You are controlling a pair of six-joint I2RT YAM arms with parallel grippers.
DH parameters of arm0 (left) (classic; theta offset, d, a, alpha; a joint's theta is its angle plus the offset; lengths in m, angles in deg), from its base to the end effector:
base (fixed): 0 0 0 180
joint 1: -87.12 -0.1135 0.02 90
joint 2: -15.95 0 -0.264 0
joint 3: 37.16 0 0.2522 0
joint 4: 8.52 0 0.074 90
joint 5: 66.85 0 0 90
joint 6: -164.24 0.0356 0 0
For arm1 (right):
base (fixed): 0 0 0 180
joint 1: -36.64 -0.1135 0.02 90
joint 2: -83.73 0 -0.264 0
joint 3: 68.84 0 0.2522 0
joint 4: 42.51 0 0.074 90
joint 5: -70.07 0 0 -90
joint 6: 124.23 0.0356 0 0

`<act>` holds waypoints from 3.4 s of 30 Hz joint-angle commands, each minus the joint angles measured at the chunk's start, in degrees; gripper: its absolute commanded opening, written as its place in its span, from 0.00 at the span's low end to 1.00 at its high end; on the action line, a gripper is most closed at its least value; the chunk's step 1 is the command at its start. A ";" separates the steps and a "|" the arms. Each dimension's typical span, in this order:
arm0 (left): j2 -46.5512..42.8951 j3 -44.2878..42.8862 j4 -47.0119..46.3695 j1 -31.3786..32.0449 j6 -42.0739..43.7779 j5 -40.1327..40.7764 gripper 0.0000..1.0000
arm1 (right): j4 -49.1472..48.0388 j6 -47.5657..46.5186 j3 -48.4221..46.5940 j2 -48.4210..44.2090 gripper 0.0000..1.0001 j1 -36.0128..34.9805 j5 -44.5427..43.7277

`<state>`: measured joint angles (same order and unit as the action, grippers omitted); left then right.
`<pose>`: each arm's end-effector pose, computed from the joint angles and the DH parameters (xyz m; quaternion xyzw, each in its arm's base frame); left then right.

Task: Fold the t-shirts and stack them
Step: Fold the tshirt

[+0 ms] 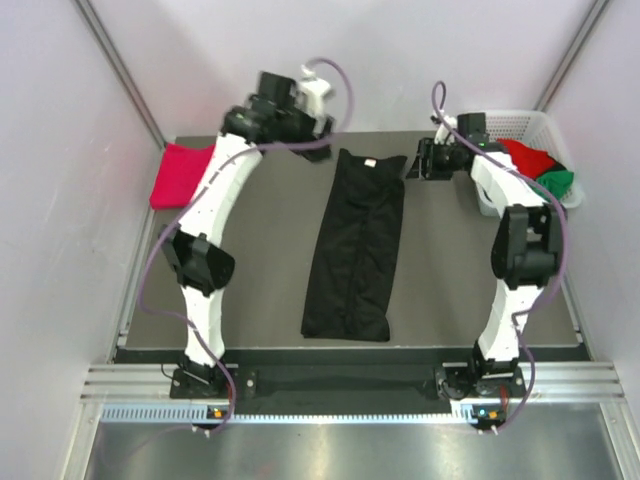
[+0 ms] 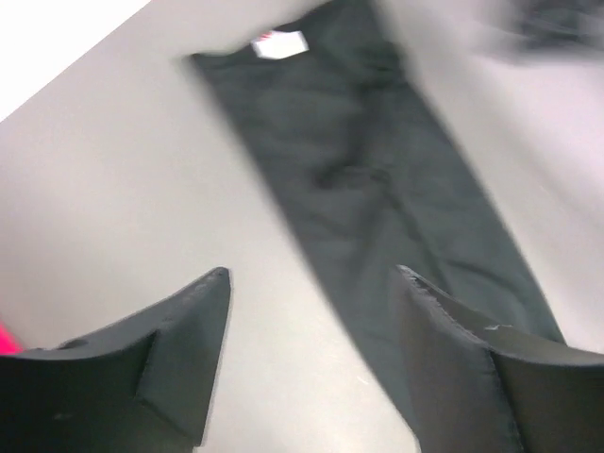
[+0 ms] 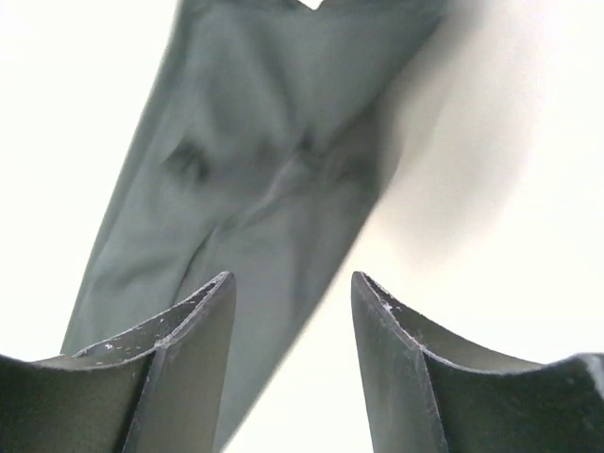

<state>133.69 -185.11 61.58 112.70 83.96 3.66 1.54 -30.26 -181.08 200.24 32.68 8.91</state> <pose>0.3948 -0.2021 0.4051 0.3390 0.8291 -0.2095 0.3922 0.4570 0.0488 0.2524 -0.0885 0.9051 0.2560 0.3276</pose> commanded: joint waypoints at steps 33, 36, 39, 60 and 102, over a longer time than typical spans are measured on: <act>46.97 -8.90 -42.09 -11.79 -42.94 -39.67 0.43 | 15.68 -26.47 26.68 -27.65 0.50 -2.98 -7.74; 48.20 -9.42 -42.71 -11.00 -43.29 -38.88 0.35 | 16.21 -26.64 24.83 -26.69 0.50 -2.45 -7.92; 49.17 -10.39 -43.59 -10.82 -43.64 -37.65 0.01 | 15.78 -26.73 23.69 -25.63 0.50 -2.27 -8.62; 42.32 -11.10 -27.33 -18.65 -26.16 -25.95 0.00 | 10.06 -24.09 12.79 -13.85 0.50 -2.97 -8.80; -21.67 90.86 -32.94 -12.93 -46.10 -25.25 0.64 | 1.19 -1.33 47.15 -13.06 0.52 -16.60 18.18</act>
<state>113.43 -96.00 34.65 98.78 41.03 -21.76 6.52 -32.67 -134.59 185.63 16.98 28.00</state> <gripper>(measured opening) 0.642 0.525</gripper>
